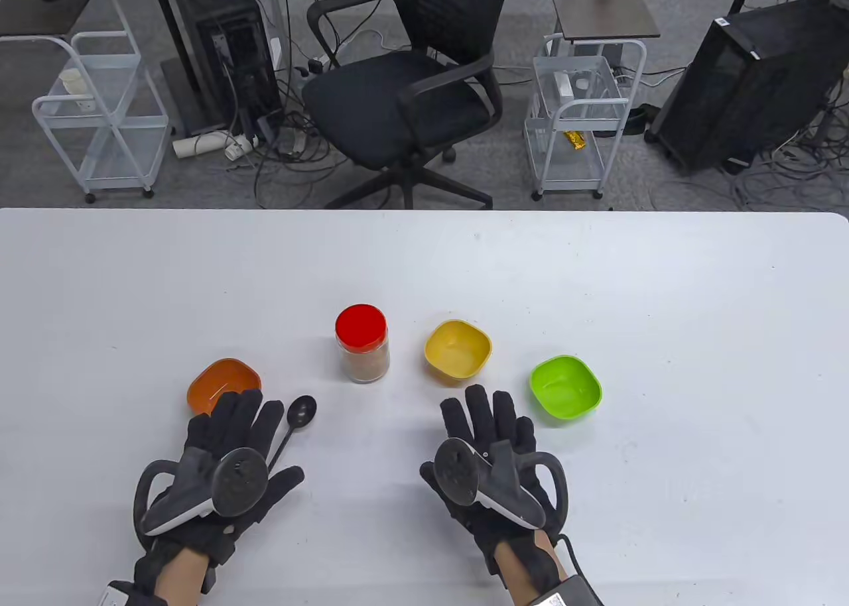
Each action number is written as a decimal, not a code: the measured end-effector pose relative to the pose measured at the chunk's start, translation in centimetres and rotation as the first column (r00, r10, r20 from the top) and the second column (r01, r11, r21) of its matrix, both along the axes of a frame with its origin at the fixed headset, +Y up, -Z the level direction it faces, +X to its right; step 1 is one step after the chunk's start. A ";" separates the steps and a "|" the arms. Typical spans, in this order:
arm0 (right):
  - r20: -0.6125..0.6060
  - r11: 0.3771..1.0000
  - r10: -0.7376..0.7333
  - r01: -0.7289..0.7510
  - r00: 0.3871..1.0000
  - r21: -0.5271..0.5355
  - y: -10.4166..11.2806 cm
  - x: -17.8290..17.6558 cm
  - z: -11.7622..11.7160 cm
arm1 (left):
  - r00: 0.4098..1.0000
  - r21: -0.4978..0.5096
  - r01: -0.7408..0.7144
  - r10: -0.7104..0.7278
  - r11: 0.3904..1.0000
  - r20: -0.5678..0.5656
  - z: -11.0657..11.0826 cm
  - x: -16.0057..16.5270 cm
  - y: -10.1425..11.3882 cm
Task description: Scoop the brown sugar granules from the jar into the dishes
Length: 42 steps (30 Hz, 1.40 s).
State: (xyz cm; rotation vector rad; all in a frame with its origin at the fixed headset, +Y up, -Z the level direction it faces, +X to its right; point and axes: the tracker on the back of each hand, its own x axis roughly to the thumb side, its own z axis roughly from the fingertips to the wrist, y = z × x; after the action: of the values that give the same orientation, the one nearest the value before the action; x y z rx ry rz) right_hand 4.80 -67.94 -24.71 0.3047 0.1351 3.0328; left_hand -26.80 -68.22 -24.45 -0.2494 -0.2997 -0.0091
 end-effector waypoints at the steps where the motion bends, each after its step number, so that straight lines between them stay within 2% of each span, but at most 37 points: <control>1: -0.006 1.000 0.004 -0.004 1.000 -0.007 -0.1 -0.1 0.0 | 1.000 -0.005 0.002 -0.002 1.000 0.000 -0.1 0.0 0.0; 15: -0.038 1.000 0.005 -0.005 0.999 0.011 0.1 -0.6 0.1 | 0.998 -0.009 -0.039 0.039 0.999 -0.049 -0.4 -0.6 0.2; 22: -0.069 0.999 0.013 -0.016 0.998 -0.045 1.7 -2.3 -1.7 | 0.998 -0.025 -0.051 0.050 0.998 -0.044 -0.5 -0.5 0.2; 29: -0.092 0.998 0.053 -0.056 0.994 -0.025 4.3 -5.6 -6.5 | 0.997 -0.044 -0.070 0.068 0.997 -0.046 -0.7 -0.7 0.0; 34: -0.119 0.998 0.014 -0.021 0.993 -0.065 4.9 -8.2 -10.1 | 0.996 -0.056 -0.071 0.067 0.996 -0.060 -0.8 -0.8 -0.2; 38: -0.153 0.999 0.050 -0.052 0.987 -0.012 5.5 -10.3 -12.5 | 0.995 -0.066 -0.071 0.066 0.995 -0.068 -1.0 -0.9 -0.4; 42: -0.177 0.999 0.032 -0.036 0.984 -0.021 5.4 -12.3 -14.5 | 0.996 -0.081 -0.070 0.065 0.994 -0.069 -1.1 -0.8 -0.6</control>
State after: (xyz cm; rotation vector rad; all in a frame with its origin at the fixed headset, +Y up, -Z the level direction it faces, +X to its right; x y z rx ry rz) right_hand -7.54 -62.51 -39.23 0.5747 0.1907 3.0312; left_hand -27.61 -68.77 -25.53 -0.3217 -0.2431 0.0783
